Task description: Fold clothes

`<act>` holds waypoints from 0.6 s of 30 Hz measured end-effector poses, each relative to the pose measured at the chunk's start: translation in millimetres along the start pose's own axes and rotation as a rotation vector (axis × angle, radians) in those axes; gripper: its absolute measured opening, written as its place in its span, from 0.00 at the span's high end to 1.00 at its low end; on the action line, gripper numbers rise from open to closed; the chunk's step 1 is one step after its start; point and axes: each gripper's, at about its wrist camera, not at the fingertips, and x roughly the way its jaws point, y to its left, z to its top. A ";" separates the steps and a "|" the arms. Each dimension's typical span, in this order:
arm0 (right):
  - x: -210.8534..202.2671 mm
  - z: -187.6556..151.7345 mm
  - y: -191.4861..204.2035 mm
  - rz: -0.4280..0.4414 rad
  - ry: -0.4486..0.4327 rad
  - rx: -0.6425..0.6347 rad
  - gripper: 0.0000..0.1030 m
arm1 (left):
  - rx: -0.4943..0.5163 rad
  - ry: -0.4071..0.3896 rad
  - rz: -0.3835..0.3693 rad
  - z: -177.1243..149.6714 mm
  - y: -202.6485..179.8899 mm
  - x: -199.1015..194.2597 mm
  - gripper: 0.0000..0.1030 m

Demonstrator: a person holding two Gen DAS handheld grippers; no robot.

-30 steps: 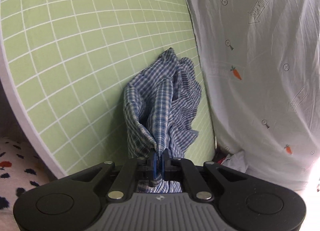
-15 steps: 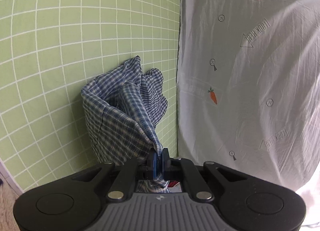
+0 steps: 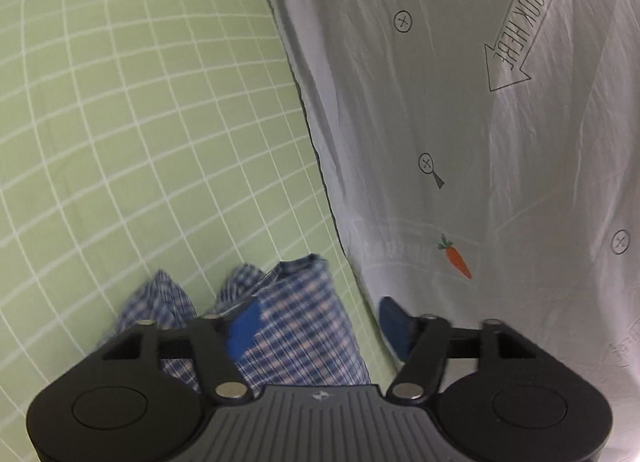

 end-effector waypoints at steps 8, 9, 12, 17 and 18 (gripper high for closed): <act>4.5 -49.0 -14.9 -0.175 -0.042 -0.184 0.20 | 0.356 0.075 0.241 -27.2 32.3 24.0 0.19; 5.7 -56.4 -18.4 -0.193 -0.022 -0.201 0.19 | 0.384 0.097 0.266 -33.7 38.5 28.7 0.16; 10.9 -75.3 -38.8 -0.212 0.052 -0.144 0.18 | 0.432 0.152 0.319 -48.8 57.6 41.7 0.16; 16.9 -95.9 -62.7 -0.185 0.129 -0.042 0.15 | 0.420 0.191 0.294 -58.8 70.4 53.1 0.11; 18.8 -98.0 -64.5 -0.179 0.140 -0.034 0.13 | 0.418 0.195 0.287 -59.1 70.1 55.9 0.11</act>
